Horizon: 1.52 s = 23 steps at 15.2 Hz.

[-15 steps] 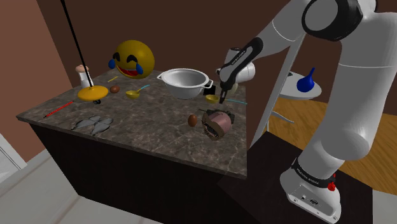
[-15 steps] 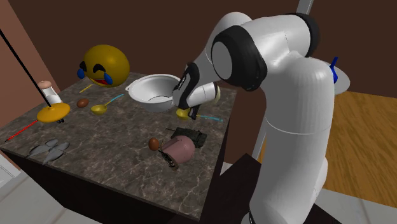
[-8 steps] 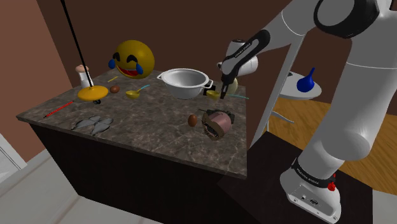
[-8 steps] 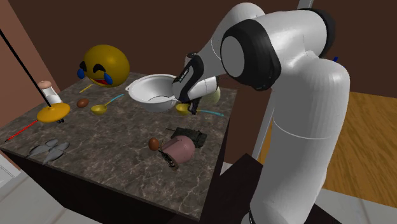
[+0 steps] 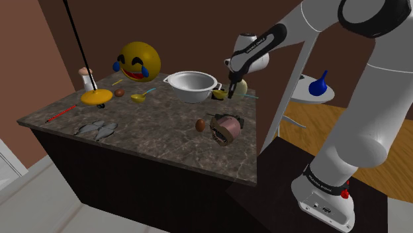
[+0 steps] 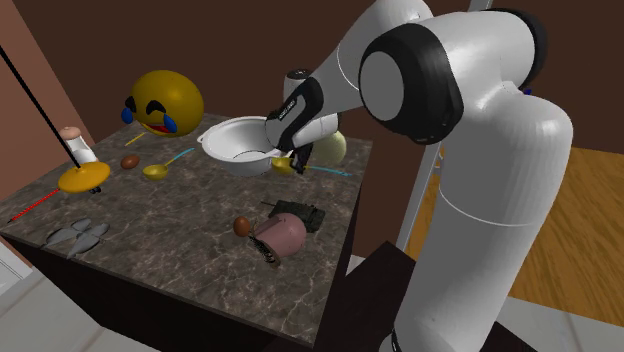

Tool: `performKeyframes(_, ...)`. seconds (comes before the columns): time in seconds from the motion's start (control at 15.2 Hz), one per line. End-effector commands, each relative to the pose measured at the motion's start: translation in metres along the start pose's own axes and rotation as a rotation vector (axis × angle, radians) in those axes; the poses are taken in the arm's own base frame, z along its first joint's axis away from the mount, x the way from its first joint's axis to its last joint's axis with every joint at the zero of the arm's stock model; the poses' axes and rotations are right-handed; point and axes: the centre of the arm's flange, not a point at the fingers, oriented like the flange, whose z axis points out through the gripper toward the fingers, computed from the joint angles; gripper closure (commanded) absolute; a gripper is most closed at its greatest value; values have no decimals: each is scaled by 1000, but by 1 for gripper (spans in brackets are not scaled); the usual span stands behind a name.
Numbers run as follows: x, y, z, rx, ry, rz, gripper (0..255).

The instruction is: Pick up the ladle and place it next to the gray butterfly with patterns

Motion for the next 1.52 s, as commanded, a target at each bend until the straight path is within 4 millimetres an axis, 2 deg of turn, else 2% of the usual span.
performKeyframes(0.0, 15, -18, -5, 0, 0, 1, 255)
performKeyframes(1.45, 209, -233, -24, 0, 0, 1, 255)
